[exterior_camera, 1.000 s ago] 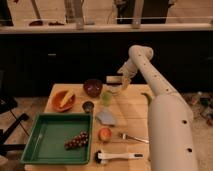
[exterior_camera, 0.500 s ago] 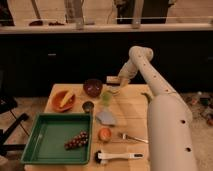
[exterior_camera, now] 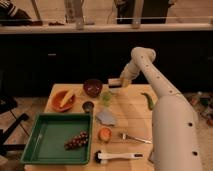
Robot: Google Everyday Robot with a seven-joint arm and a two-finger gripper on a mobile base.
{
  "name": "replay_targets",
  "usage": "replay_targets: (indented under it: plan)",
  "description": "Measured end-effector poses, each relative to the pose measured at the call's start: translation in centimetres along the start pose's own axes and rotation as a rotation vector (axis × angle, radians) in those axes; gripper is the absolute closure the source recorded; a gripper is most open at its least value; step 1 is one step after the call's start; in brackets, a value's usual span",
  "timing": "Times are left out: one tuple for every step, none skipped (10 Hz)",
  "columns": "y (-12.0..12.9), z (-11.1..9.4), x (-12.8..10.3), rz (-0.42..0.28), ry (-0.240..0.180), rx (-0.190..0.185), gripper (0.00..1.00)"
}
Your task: Wipe purple bowl with eraser
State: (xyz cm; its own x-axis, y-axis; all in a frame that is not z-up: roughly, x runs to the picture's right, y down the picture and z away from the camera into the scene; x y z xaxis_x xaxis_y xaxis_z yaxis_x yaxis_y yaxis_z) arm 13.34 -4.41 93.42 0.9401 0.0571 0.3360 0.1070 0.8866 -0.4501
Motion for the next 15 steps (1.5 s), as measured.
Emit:
replay_targets:
  plan:
    - [0.1, -0.9, -0.3, -0.014, 0.012, 0.023, 0.88]
    - [0.0, -2.0, -0.8, -0.038, 0.025, 0.048, 0.88]
    - [-0.2, -3.0, -2.2, -0.074, 0.037, 0.077, 0.88]
    - [-0.6, -3.8, -3.8, -0.113, 0.048, 0.109, 0.88]
    - [-0.7, -4.3, -5.4, -0.152, 0.065, 0.144, 0.88]
    - [-0.7, -4.7, -7.1, -0.217, 0.116, 0.198, 0.88]
    - [-0.8, -4.8, -8.9, -0.269, 0.151, 0.234, 0.88]
    - [-0.8, -4.8, -10.1, -0.316, 0.183, 0.256, 0.88]
    - [-0.8, -5.0, -10.6, -0.347, 0.211, 0.276, 0.88]
    - [-0.8, -5.2, -10.8, -0.361, 0.226, 0.287, 0.88]
    - [-0.9, -5.2, -11.2, -0.377, 0.235, 0.294, 0.88]
    - [-0.9, -5.1, -11.7, -0.389, 0.24, 0.301, 0.88]
    - [-1.1, -5.1, -12.3, -0.404, 0.246, 0.307, 0.88]
    - [-1.2, -5.0, -12.8, -0.414, 0.248, 0.309, 0.88]
    - [-1.5, -4.7, -13.4, -0.426, 0.25, 0.308, 0.88]
